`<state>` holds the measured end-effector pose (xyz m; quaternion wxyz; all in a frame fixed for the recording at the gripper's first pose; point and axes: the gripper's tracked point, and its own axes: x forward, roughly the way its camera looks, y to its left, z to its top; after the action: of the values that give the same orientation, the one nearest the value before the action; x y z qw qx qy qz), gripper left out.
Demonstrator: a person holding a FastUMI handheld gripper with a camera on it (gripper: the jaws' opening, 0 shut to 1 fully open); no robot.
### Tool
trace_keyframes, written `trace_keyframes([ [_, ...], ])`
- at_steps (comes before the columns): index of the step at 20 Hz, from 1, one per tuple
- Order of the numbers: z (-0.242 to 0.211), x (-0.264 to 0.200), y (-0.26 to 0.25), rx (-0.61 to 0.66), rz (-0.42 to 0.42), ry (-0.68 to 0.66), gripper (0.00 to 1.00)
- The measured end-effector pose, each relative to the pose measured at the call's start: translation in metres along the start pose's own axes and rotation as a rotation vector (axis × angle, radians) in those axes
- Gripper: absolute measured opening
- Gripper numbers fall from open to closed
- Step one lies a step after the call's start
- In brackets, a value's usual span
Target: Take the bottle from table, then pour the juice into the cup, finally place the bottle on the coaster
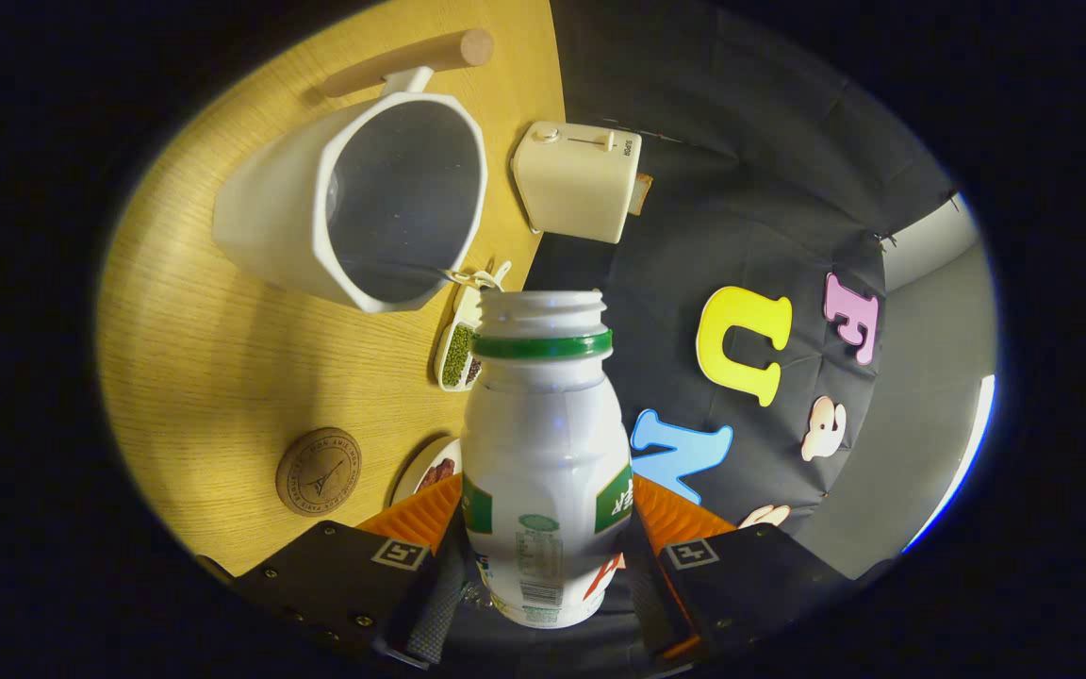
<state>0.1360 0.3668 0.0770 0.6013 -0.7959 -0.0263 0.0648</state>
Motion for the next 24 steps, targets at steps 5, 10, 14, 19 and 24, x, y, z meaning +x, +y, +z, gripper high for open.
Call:
trace_keyframes([
  [5, -0.001, -0.003, -0.005, -0.027, -0.018, 0.004, 0.76],
  [10, 0.005, -0.006, -0.013, -0.045, -0.037, 0.002, 0.76],
  [14, 0.012, -0.007, -0.018, -0.072, -0.049, -0.005, 0.76],
  [19, 0.016, -0.008, -0.024, -0.092, -0.059, -0.010, 0.76],
  [24, 0.020, -0.011, -0.027, -0.137, -0.070, -0.018, 0.76],
])
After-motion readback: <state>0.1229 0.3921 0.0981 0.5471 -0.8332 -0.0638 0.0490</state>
